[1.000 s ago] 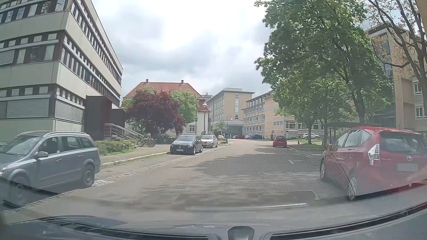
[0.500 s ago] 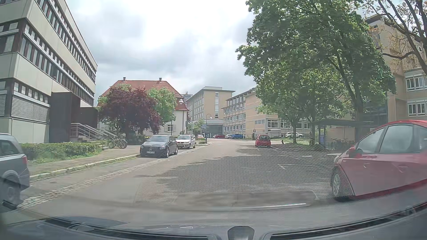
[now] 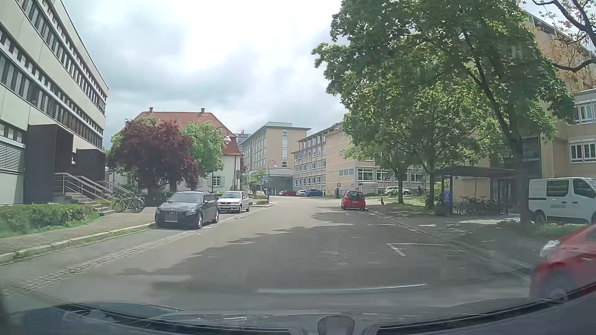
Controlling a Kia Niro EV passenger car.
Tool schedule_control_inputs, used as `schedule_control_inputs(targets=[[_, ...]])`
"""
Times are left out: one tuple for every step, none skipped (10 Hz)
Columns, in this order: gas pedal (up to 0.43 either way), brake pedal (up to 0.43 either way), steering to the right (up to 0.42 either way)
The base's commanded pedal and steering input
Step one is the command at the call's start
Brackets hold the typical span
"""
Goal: Follow the waypoints while adhering to traffic rules and regulations
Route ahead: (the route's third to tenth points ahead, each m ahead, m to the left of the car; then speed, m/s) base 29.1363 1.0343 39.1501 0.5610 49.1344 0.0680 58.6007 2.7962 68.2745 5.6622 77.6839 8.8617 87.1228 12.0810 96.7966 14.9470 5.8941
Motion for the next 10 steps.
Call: schedule_control_inputs(targets=[[0.169, 0.000, 0.038], [0.169, 0.000, 0.026], [0.169, 0.000, 0.020], [0.169, 0.000, 0.011], [0.169, 0.000, 0.005], [0.169, 0.000, 0.003], [0.169, 0.000, 0.003], [0.169, 0.000, 0.003], [0.169, 0.000, 0.003], [0.169, 0.000, 0.003]])
